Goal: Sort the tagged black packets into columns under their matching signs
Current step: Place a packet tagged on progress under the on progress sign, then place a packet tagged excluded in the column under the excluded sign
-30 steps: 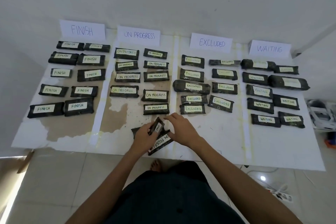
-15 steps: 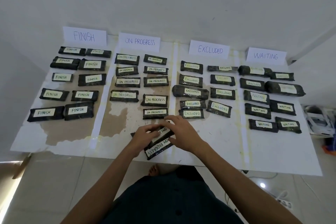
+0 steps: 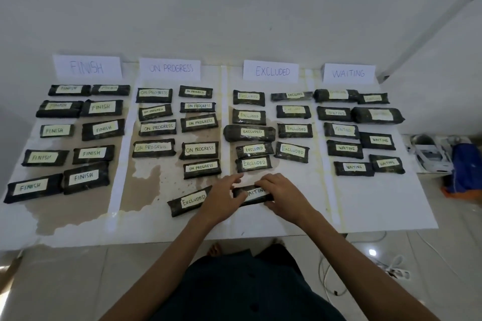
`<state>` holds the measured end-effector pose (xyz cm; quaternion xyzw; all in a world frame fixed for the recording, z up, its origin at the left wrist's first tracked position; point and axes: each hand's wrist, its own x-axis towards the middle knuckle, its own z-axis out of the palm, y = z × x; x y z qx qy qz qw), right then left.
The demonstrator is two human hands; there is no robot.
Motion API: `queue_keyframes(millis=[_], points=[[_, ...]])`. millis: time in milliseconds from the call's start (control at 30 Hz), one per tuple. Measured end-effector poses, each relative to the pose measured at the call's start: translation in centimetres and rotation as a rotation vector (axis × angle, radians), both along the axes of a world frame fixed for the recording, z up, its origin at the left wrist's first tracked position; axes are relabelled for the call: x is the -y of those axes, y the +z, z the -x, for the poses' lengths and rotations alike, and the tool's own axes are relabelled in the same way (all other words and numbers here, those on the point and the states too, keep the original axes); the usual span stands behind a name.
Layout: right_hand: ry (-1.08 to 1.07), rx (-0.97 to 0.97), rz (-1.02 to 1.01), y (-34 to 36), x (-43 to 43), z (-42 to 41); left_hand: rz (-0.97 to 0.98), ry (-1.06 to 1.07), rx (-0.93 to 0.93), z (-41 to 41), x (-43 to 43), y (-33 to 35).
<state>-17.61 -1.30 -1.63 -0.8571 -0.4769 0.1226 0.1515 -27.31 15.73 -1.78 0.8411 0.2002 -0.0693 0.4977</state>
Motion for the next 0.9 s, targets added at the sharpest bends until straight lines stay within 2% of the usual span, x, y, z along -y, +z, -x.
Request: queue_keyframes(millis=[133,333,567,900], points=[[-0.103,0.000,0.061,0.4,5.9,-2.2,-0.176,-0.172,0.068,-2.1,3.6,-0.1],[-0.266,-0.027,0.147,0.2,14.8,-5.7,-0.273,-0.287,0.133,-5.1,10.6,-1.4],[-0.400,0.032,0.171,-1.6,22.5,-10.8,-0.303,-0.386,0.024,-8.8,18.3,-4.1],[-0.381,-0.069,0.197,-5.0,28.0,-16.2,-0.413,-0.380,0.020,-13.3,26.0,-7.7]])
